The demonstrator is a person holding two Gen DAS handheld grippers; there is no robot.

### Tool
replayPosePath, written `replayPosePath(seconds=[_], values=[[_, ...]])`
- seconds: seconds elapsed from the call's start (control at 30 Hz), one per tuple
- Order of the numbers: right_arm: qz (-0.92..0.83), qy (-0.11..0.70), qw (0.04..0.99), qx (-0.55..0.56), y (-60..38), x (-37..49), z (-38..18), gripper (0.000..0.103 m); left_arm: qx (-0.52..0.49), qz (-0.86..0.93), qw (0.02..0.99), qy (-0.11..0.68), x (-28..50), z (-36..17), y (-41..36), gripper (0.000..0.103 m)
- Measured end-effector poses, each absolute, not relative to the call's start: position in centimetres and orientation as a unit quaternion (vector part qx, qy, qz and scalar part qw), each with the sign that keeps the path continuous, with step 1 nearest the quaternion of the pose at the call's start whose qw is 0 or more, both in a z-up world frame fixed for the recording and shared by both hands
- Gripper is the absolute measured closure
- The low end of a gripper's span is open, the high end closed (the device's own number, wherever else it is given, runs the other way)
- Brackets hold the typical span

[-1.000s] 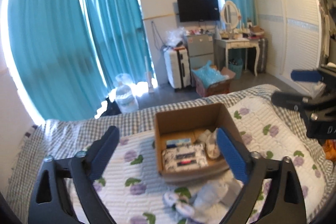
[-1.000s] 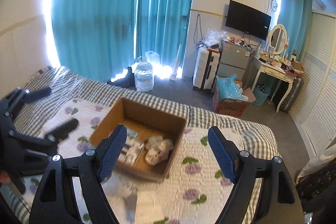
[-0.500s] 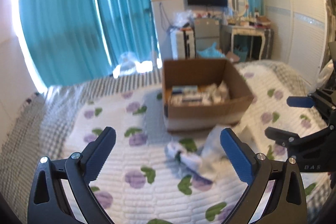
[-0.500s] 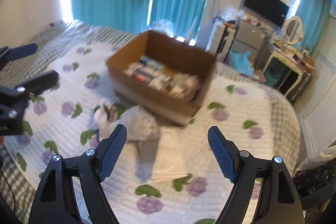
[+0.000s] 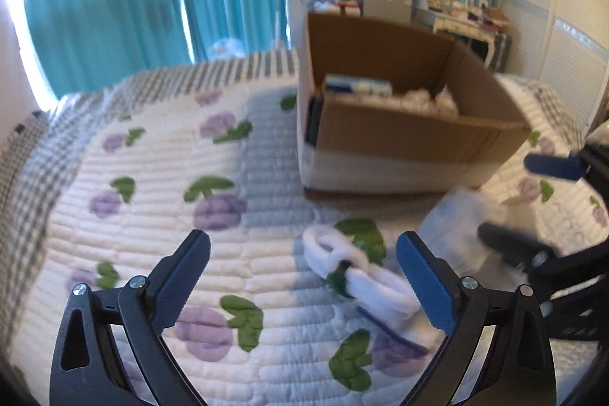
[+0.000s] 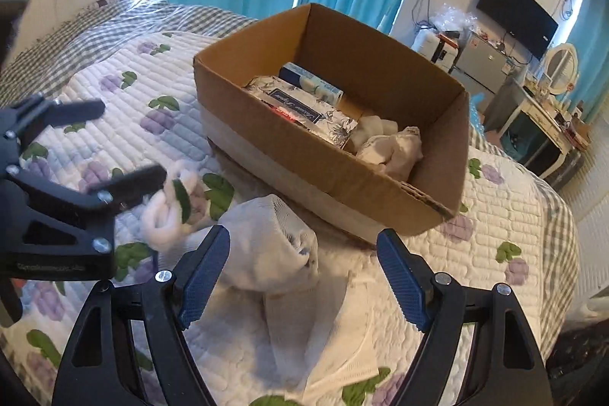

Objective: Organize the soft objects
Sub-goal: 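Grasp the white knotted sock with the left gripper while the right grasps the white sock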

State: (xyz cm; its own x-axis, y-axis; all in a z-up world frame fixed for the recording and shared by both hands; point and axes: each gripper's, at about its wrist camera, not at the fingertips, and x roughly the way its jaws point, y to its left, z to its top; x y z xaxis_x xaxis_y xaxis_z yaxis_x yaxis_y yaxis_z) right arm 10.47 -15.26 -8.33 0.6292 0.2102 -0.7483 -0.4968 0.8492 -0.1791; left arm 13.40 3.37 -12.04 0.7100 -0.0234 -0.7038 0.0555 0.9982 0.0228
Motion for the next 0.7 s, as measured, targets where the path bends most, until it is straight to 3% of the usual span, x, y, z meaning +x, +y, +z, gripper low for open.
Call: replayPosePath(seconds=[0.2, 0.27, 0.3, 0.4, 0.7], values=[[0.202, 0.370, 0.888, -0.184, -16.0, 10.8, -8.7, 0.023, 0.016, -0.037, 0.902, 0.429, 14.9, -15.6, 2.6, 0.027], [0.203, 0.366, 0.891, -0.178, -16.4, 10.8, -8.4, 0.023, 0.004, -0.052, 0.896, 0.441, 15.2, -16.3, 2.2, 0.041], [0.204, 0.365, 0.891, -0.175, -16.6, 10.8, -8.4, 0.023, 0.005, -0.060, 0.893, 0.445, 15.2, -16.6, 2.0, 0.056], [0.202, 0.363, 0.894, -0.166, -16.9, 10.9, -8.1, 0.023, 0.019, -0.067, 0.891, 0.448, 14.8, -16.9, 1.5, 0.070], [0.229, 0.368, 0.886, -0.163, -15.4, 11.0, -7.7, 0.023, 0.010, -0.045, 0.910, 0.413, 12.0, -13.5, 3.6, 0.072]])
